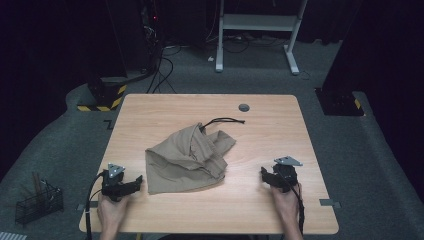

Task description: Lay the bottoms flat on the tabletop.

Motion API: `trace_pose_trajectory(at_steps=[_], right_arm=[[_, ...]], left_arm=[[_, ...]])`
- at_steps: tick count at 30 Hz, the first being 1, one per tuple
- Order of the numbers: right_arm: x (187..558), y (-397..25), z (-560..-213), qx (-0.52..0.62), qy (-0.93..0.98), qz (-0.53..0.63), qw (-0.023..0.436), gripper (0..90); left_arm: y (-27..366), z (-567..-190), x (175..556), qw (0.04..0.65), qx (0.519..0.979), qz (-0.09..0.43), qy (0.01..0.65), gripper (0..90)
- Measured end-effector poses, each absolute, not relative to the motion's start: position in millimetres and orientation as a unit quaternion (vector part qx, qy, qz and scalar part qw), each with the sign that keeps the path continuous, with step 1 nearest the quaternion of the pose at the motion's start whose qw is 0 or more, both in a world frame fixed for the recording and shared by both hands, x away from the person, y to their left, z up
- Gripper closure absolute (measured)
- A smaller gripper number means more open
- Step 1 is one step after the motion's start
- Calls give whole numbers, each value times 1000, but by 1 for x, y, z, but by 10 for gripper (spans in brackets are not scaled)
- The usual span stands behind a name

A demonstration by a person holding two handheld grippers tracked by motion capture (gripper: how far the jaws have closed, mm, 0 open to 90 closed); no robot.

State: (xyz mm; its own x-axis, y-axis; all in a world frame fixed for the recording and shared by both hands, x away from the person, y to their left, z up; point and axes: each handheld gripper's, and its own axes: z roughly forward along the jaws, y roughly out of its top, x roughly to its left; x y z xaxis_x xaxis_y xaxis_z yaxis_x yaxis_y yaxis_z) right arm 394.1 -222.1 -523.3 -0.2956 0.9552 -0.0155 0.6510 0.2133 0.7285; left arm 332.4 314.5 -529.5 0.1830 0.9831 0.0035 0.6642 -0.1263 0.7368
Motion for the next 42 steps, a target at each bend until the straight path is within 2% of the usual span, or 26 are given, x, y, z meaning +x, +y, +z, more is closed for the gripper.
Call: trace_pose_trajectory(at_steps=[7, 10, 15, 32, 42], right_arm=[[394, -222, -523, 541, 741, 316, 241, 306], [394, -222, -523, 541, 741, 316, 241, 306], [394, -222, -523, 541, 742, 316, 241, 307], [394, -222, -523, 536, 745, 317, 239, 304], [394, -222, -523, 535, 746, 317, 238, 304]], left_arm=[[315, -529, 332, 311, 706, 254, 584, 162], [316, -529, 331, 311, 700, 260, 588, 224], [316, -529, 331, 311, 700, 260, 588, 224], [307, -528, 337, 335, 705, 232, 581, 102], [293, -509, 342, 370, 715, 222, 550, 92]])
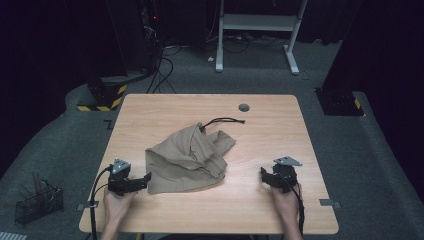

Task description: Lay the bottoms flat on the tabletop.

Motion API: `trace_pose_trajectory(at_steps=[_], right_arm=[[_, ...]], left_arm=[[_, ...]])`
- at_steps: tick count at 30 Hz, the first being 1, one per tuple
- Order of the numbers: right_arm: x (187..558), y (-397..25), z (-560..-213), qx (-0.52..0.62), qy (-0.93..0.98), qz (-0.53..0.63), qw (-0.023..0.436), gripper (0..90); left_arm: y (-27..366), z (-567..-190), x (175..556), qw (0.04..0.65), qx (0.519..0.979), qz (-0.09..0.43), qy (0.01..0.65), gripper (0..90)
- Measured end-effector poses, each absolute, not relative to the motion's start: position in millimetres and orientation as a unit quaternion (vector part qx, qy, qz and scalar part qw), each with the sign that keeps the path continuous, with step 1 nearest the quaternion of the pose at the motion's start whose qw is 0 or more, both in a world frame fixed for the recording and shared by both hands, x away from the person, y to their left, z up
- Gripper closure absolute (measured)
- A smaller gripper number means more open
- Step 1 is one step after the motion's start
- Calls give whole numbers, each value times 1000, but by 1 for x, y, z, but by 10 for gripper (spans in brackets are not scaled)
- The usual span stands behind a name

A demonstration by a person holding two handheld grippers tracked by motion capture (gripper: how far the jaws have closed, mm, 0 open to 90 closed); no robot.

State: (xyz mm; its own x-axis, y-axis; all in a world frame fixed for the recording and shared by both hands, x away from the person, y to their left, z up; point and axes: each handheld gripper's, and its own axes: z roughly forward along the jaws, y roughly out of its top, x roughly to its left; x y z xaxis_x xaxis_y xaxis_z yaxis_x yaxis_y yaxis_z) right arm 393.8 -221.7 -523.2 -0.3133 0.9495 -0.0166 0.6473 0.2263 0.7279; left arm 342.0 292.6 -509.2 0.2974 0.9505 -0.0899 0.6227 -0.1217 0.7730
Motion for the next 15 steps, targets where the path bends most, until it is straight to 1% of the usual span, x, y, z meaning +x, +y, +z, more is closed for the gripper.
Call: trace_pose_trajectory(at_steps=[4, 10, 15], right_arm=[[394, -222, -523, 535, 746, 317, 238, 304], [394, -222, -523, 535, 746, 316, 238, 304], [394, -221, -523, 534, 747, 317, 237, 305]], left_arm=[[275, -504, 351, 371, 731, 215, 530, 85], [245, -507, 365, 371, 750, 203, 508, 77], [230, -514, 377, 362, 757, 197, 507, 79]])
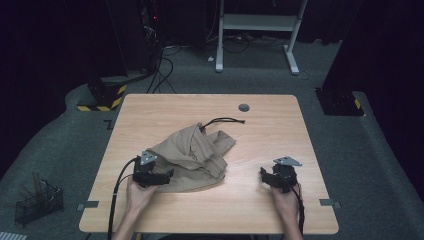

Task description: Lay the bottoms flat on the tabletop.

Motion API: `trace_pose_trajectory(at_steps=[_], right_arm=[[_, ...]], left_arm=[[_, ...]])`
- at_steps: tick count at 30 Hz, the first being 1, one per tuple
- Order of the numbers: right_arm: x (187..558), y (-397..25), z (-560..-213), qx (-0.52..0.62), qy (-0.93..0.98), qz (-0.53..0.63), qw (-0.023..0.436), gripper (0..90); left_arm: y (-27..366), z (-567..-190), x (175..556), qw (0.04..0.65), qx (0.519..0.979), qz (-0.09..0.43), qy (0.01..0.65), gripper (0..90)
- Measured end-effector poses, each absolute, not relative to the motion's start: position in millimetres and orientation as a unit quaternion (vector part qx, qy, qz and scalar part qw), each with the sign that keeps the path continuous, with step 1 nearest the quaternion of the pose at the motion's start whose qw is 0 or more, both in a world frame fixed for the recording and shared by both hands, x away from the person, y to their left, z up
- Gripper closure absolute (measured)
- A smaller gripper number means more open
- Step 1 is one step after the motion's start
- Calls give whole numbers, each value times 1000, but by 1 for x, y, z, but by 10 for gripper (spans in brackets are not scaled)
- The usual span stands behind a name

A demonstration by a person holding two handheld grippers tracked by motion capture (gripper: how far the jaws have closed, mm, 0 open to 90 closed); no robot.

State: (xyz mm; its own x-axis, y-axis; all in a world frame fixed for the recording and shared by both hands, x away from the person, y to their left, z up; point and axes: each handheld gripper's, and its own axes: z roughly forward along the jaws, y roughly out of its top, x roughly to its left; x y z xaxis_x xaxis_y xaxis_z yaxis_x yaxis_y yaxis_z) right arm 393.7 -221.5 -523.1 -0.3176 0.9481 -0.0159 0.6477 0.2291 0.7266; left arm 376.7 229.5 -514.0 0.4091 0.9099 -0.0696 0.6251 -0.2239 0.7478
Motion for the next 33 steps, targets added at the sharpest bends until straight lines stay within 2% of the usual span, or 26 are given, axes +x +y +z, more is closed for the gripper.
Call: trace_pose_trajectory(at_steps=[7, 9, 20, 27, 28, 30, 31, 33], right_arm=[[394, -221, -523, 533, 748, 317, 237, 305], [394, -221, -523, 533, 748, 317, 237, 305], [394, -221, -523, 533, 748, 317, 237, 305], [393, -221, -523, 530, 749, 318, 236, 306], [393, -221, -523, 531, 749, 318, 236, 315], [392, -218, -523, 523, 753, 324, 233, 411], [392, -218, -523, 523, 753, 324, 233, 411], [388, -209, -519, 498, 759, 365, 206, 441]], left_arm=[[219, -526, 387, 341, 771, 191, 502, 90], [213, -528, 386, 328, 779, 210, 491, 79], [207, -529, 385, 341, 792, 203, 464, 82], [198, -528, 383, 348, 800, 201, 446, 139], [196, -528, 383, 349, 800, 199, 446, 140], [195, -528, 383, 351, 801, 199, 443, 144], [195, -528, 383, 351, 801, 199, 443, 146], [193, -528, 382, 351, 801, 199, 442, 150]])
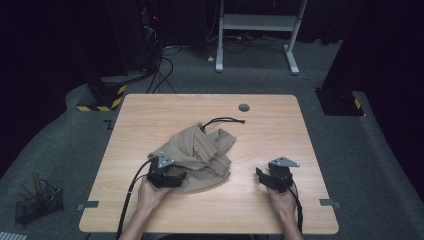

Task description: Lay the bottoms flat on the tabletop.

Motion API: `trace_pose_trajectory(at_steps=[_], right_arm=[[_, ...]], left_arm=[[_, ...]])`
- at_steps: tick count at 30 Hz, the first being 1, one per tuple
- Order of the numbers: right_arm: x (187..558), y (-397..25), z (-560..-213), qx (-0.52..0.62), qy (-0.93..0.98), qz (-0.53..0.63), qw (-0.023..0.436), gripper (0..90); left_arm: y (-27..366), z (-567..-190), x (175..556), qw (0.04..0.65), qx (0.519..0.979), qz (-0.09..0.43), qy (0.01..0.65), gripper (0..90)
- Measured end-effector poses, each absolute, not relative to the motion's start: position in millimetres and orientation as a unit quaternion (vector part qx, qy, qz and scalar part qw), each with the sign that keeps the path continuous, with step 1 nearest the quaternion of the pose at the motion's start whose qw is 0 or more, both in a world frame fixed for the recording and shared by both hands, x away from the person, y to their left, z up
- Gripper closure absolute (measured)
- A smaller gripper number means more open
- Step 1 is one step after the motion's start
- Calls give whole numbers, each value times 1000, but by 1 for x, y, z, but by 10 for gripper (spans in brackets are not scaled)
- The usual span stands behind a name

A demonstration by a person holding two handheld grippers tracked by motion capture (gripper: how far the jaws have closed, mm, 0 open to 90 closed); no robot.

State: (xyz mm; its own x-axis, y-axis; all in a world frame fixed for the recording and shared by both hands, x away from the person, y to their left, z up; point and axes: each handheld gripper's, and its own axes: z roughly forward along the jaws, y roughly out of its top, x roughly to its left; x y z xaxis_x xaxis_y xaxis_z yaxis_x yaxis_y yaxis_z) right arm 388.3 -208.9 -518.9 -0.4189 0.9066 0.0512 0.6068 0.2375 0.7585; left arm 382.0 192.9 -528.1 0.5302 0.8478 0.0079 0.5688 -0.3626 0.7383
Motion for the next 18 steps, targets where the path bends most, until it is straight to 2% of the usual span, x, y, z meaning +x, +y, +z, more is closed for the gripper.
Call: trace_pose_trajectory(at_steps=[3, 10, 15, 16, 18], right_arm=[[393, -192, -514, 481, 764, 394, 169, 404], [400, -151, -497, 422, 791, 413, 159, 361], [412, -120, -500, 398, 811, 404, 143, 343], [414, -115, -503, 400, 813, 396, 147, 361], [414, -109, -509, 399, 815, 383, 171, 480]], left_arm=[[190, -528, 382, 353, 802, 197, 439, 153], [181, -528, 382, 354, 807, 193, 432, 155], [173, -528, 384, 355, 812, 192, 422, 157], [171, -528, 384, 356, 811, 190, 423, 157], [168, -528, 384, 357, 813, 189, 420, 158]])
